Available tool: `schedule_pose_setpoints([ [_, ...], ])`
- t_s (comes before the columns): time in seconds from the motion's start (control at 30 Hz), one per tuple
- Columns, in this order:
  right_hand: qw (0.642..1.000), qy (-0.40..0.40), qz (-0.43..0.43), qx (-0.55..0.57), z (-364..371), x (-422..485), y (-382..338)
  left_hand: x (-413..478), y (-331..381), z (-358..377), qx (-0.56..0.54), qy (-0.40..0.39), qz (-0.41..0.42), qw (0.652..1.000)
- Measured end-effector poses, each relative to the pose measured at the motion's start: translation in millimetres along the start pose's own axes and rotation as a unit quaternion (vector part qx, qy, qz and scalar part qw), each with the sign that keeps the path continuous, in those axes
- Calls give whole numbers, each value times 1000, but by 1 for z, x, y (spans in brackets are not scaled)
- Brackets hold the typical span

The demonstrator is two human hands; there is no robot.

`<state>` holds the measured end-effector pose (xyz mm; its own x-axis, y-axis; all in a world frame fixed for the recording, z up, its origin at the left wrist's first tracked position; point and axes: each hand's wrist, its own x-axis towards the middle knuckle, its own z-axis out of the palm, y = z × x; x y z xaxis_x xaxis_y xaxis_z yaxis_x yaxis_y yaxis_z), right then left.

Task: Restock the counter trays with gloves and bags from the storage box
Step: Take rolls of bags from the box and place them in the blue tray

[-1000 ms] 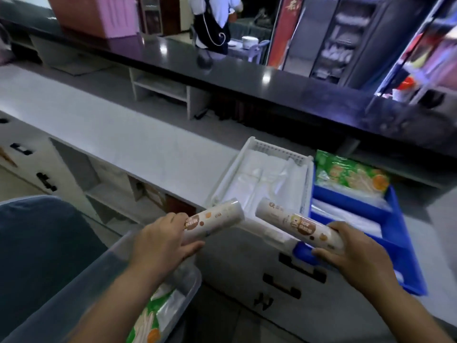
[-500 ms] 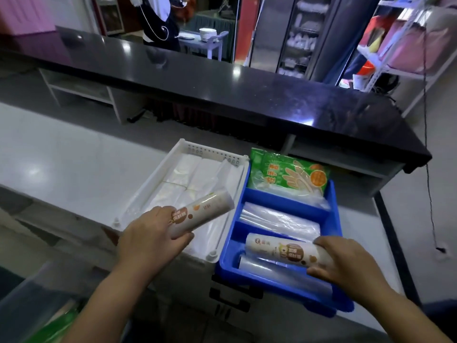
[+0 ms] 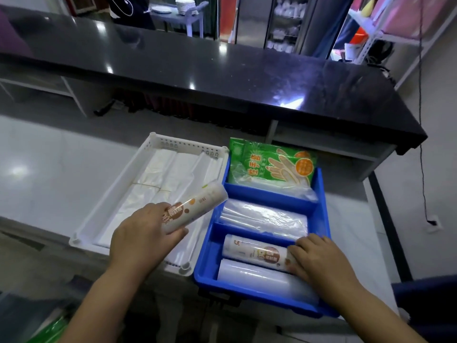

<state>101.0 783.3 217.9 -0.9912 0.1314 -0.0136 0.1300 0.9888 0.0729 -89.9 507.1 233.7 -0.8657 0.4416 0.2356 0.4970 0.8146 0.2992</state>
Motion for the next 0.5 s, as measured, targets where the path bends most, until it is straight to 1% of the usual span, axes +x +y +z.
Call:
schedule_pose_setpoints([
  [0.07,1000,21,11,13,-3,0,-5,6,-1,1,-5,-13,10,1000],
  [0.13,998,33,13,48,-6,3,-16,14,-3,0,-11,-30,17,999],
  [0.2,996,31,-25,82,-9,10,-33,21,-3,-3,-14,-42,28,999],
  [0.23,993,11,-43,114,-9,16,-44,24,-3,-5,-14,-44,34,998],
  [0.3,979,-45,-53,193,-5,30,-67,28,-6,-9,-12,-48,48,998],
  [0.37,965,-83,-66,238,4,43,-84,30,-12,-13,-10,-49,62,997],
  [0.43,963,-96,-86,234,10,53,-93,32,-18,-18,-9,-51,69,996],
  [0.5,968,-93,-103,208,11,58,-94,34,-24,-21,-10,-56,69,996],
])
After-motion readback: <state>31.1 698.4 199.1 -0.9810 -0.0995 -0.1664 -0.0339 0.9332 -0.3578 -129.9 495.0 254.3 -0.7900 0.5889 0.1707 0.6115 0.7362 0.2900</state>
